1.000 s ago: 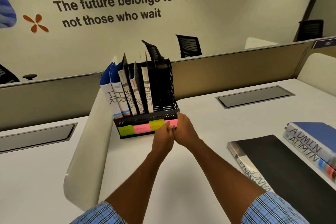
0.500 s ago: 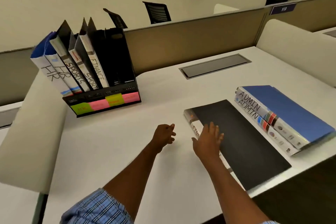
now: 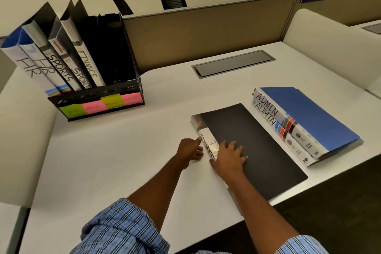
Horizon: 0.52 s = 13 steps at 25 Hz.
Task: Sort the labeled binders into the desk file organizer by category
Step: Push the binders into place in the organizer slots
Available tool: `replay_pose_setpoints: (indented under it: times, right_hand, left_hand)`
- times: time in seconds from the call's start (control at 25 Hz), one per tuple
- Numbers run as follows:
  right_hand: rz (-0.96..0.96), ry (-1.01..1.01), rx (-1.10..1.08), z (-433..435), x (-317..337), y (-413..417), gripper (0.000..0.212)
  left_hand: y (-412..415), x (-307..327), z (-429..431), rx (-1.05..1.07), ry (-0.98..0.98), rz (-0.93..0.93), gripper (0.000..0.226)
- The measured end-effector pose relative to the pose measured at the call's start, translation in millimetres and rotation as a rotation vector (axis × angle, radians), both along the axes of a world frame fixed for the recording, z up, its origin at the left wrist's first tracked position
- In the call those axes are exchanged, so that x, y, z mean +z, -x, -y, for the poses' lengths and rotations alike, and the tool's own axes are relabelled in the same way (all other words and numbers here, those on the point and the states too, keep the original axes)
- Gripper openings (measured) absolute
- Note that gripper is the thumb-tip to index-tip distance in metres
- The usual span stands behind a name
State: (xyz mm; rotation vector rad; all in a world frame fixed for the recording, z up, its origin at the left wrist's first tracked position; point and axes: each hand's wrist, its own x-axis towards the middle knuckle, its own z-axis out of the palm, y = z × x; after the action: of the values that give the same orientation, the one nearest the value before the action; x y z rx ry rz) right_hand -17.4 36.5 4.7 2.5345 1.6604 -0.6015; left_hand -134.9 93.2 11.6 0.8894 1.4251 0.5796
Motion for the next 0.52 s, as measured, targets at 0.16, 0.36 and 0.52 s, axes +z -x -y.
replay_pose_setpoints:
  times: [0.16, 0.36, 0.52]
  right_hand:
    - [-0.073, 0.025, 0.062, 0, 10, 19, 0.081]
    - [-0.136, -0.067, 0.130, -2, 28, 46, 0.074]
    - [-0.161, -0.153, 0.122, -16, 53, 71, 0.082]
  left_hand:
    - [0, -3, -2, 0.109, 0.104, 0.112, 0.053]
    - [15, 14, -15, 0.246, 0.194, 0.223, 0.051]
    - [40, 48, -34, 0.240, 0.039, 0.167, 0.048]
